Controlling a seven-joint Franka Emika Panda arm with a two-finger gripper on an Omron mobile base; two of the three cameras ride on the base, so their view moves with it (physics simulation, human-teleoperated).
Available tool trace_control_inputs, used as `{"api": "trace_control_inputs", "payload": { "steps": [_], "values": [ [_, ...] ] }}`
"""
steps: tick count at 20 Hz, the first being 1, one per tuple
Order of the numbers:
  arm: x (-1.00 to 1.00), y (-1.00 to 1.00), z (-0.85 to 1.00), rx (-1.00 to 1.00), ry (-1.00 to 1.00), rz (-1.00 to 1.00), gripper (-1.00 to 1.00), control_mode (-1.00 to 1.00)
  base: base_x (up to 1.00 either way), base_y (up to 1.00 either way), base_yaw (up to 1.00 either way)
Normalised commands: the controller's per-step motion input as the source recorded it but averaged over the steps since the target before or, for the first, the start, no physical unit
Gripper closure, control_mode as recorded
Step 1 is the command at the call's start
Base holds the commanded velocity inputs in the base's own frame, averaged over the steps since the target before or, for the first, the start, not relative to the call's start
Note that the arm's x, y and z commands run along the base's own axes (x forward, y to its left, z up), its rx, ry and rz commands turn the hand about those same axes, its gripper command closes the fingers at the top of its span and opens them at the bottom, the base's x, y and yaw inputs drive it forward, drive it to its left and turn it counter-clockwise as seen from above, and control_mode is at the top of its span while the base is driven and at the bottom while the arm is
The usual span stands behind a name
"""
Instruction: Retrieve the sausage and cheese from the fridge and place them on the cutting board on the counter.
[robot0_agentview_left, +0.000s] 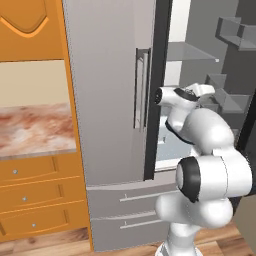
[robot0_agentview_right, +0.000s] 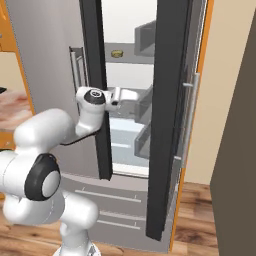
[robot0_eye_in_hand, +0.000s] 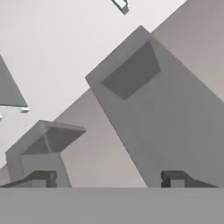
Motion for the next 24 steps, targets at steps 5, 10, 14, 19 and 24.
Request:
{"api": "trace_control_inputs", "payload": {
  "steps": [5,10,14,19,24],
  "values": [
    [-0.64,-1.00,0.00,0.02,-0.01,-0.17,-1.00,-1.00,0.00,0.00,0.00],
    [-0.89,-0.37,0.21,0.21,-0.34,-0.01,-1.00,-1.00,0.00,0.00,0.00],
    [-0.65,0.44,0.19,0.20,-0.44,0.24,-1.00,-1.00,0.00,0.00,0.00],
    [-0.42,0.78,0.00,0.18,-0.23,0.46,-1.00,-1.00,0.00,0.00,0.00],
    [-0.61,0.50,0.02,0.17,-0.10,0.58,-1.00,-1.00,0.00,0.00,0.00]
  ]
}}
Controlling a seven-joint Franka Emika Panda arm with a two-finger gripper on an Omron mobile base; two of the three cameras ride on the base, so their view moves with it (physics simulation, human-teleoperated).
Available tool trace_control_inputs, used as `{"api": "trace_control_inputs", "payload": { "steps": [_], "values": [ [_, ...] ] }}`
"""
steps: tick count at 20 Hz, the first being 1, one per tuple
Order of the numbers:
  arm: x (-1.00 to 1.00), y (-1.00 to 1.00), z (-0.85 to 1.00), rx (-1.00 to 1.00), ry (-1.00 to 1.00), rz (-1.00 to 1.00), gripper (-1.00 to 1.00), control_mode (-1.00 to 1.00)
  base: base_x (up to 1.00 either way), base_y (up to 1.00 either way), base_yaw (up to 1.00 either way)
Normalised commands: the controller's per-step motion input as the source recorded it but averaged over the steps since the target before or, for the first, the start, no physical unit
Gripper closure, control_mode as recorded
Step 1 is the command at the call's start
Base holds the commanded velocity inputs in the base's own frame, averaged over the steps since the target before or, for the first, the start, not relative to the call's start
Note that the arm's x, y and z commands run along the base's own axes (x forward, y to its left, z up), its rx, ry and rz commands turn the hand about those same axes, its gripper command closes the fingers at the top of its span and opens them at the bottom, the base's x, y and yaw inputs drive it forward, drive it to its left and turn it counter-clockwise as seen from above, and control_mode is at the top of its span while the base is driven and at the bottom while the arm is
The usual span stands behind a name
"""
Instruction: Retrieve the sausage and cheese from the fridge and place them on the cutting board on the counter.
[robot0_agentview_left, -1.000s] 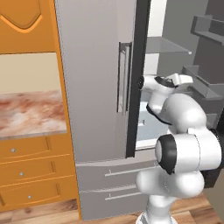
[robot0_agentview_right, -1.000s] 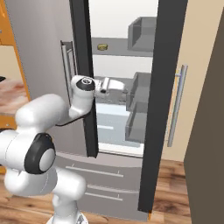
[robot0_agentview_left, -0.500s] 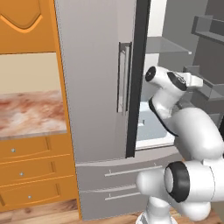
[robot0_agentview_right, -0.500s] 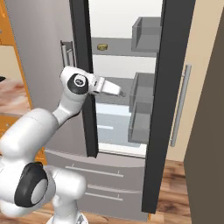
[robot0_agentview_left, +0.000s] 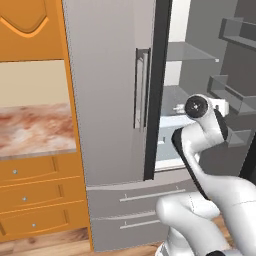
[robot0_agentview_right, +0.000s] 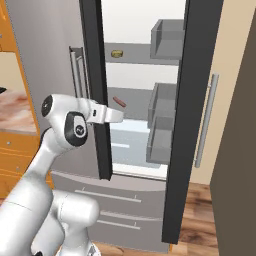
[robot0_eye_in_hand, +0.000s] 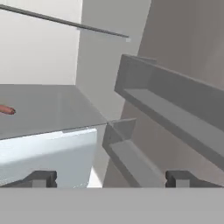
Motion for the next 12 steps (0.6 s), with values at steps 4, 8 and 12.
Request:
{"api": "trace_control_inputs", "payload": {
  "steps": [4,8,12],
  "values": [
    [-0.27,0.51,0.29,0.20,0.00,0.33,-1.00,-1.00,0.00,0.00,0.00],
    [-0.11,0.63,0.35,0.14,0.05,0.17,-1.00,-1.00,0.00,0.00,0.00],
    [0.00,0.51,0.31,0.07,0.17,0.16,-1.00,-1.00,0.00,0.00,0.00]
  ]
}}
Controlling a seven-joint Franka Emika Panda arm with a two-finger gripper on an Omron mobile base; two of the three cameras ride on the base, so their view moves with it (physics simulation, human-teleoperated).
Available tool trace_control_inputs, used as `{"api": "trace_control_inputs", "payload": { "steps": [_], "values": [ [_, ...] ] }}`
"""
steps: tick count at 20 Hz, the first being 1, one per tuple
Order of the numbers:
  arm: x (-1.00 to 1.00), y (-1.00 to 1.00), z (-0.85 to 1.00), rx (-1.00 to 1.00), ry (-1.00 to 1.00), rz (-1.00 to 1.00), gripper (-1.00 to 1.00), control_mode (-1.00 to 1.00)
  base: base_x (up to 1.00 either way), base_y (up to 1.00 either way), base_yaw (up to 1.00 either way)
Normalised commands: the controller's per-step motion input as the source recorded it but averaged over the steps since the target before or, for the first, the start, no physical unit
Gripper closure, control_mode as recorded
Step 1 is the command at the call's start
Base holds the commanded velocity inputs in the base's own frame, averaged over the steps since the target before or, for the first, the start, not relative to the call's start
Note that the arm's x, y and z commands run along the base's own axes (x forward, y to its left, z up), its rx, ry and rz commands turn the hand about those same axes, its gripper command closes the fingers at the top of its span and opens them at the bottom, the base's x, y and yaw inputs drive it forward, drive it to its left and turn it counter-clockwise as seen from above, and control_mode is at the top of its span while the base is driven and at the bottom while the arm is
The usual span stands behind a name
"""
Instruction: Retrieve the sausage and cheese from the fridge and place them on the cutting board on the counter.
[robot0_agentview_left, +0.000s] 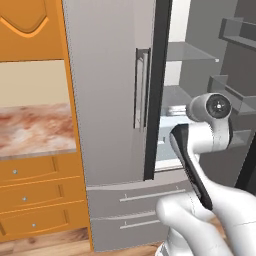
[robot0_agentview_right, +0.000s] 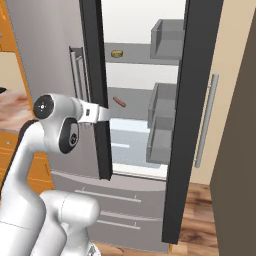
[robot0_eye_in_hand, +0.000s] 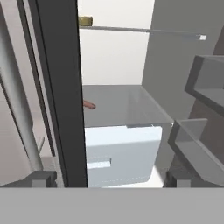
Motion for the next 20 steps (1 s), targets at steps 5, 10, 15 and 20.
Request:
{"api": "trace_control_inputs", "payload": {
  "steps": [5,10,15,20],
  "values": [
    [0.00,0.51,0.01,0.00,0.01,0.12,-1.00,-1.00,0.00,0.00,0.00],
    [0.06,0.48,0.00,0.00,0.01,0.00,-1.00,-1.00,0.00,0.00,0.00],
    [0.13,0.46,0.00,0.00,0.02,0.00,-1.00,-1.00,0.00,0.00,0.00],
    [0.40,0.30,0.00,0.00,0.16,0.00,-1.00,-1.00,0.00,0.00,0.00]
  ]
}}
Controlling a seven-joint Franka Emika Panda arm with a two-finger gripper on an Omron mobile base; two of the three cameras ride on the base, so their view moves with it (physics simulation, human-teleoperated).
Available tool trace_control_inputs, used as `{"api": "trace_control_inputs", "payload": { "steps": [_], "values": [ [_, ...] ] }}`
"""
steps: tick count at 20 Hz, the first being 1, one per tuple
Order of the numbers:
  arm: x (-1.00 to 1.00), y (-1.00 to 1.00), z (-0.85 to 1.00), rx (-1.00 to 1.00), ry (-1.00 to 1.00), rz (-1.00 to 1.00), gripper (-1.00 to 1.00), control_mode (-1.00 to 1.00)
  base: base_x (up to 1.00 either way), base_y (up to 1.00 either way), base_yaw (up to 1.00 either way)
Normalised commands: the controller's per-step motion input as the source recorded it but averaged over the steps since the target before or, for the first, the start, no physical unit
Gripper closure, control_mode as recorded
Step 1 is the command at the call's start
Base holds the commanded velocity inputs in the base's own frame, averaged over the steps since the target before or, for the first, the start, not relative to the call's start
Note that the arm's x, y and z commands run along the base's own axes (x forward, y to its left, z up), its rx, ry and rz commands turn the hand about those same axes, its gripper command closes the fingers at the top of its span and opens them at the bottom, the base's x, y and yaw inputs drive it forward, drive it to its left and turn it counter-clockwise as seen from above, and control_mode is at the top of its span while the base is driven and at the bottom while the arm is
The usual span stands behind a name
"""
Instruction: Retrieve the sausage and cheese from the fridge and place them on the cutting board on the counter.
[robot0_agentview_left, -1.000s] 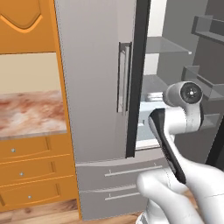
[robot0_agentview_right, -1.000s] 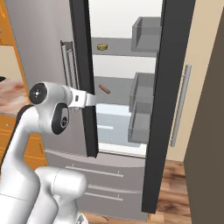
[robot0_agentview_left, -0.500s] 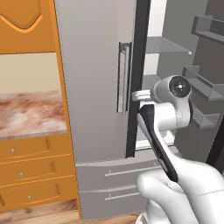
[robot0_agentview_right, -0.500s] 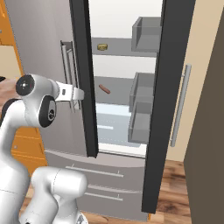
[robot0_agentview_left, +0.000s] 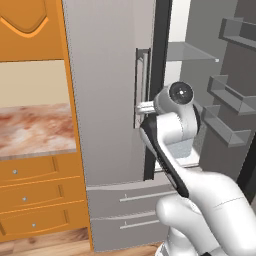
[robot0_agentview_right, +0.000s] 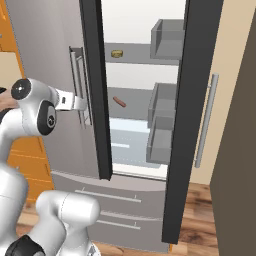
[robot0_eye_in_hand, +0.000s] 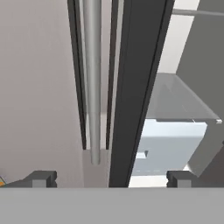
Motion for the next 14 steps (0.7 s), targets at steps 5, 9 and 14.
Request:
{"api": "trace_control_inputs", "payload": {
  "steps": [5,9,14],
  "values": [
    [0.49,0.13,0.00,0.00,0.09,0.00,-1.00,-1.00,0.00,0.00,0.00],
    [0.55,0.01,-0.08,0.00,-0.04,-0.01,-1.00,-1.00,0.00,0.00,0.00],
    [0.63,0.07,-0.22,0.00,-0.22,0.00,-1.00,-1.00,0.00,0.00,0.00]
  ]
}}
